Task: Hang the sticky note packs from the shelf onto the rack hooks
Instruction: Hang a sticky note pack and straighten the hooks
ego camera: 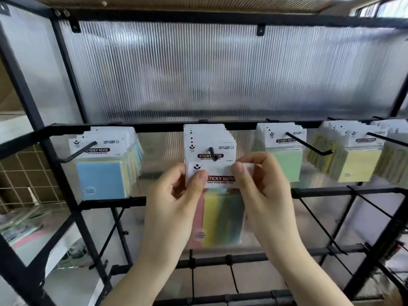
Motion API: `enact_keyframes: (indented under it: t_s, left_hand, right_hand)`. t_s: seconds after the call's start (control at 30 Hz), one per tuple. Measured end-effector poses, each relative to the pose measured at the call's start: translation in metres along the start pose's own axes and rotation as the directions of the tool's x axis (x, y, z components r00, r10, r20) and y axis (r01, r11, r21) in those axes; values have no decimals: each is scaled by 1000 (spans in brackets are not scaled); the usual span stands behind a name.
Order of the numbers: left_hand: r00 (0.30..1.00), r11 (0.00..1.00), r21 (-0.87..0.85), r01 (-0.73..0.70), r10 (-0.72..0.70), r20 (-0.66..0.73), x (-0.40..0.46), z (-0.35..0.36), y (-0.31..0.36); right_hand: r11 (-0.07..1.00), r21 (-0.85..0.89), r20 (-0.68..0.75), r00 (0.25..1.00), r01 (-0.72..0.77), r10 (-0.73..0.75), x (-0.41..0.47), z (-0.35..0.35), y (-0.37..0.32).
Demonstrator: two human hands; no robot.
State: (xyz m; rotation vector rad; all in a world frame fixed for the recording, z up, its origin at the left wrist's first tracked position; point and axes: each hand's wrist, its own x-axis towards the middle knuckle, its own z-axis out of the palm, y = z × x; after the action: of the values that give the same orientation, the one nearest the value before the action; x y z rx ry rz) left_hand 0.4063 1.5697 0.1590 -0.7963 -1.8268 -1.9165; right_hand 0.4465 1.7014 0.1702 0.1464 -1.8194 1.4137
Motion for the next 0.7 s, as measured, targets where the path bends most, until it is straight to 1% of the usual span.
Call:
enact_keyframes:
  t_s: [0.1, 0.23, 0.4, 0.6, 0.7]
  left_hand:
    - [1000, 1000, -1, 1, -1, -26, 8, 0, -4]
    - [999, 1000, -30, 3, -4, -33, 14, 3, -7]
    - [998, 1000, -31, -1, -1, -63, 17, 6, -9]
    - [995, 998, 41, -53, 56, -78, 20, 7, -8]
    - [990, 988, 120, -95, 106, -91, 21, 9, -11]
  right_hand:
    - [1000, 23, 9, 1000, -13, 13, 7, 2, 1]
    - [999, 12, -21, 998, 52, -52, 16, 4, 3]
    - [998, 27, -15, 998, 63, -63, 22, 7, 4]
    - [996, 14, -15, 996, 88, -88, 27, 7, 8]
    - [997, -3, 1, 997, 82, -82, 29, 8, 13]
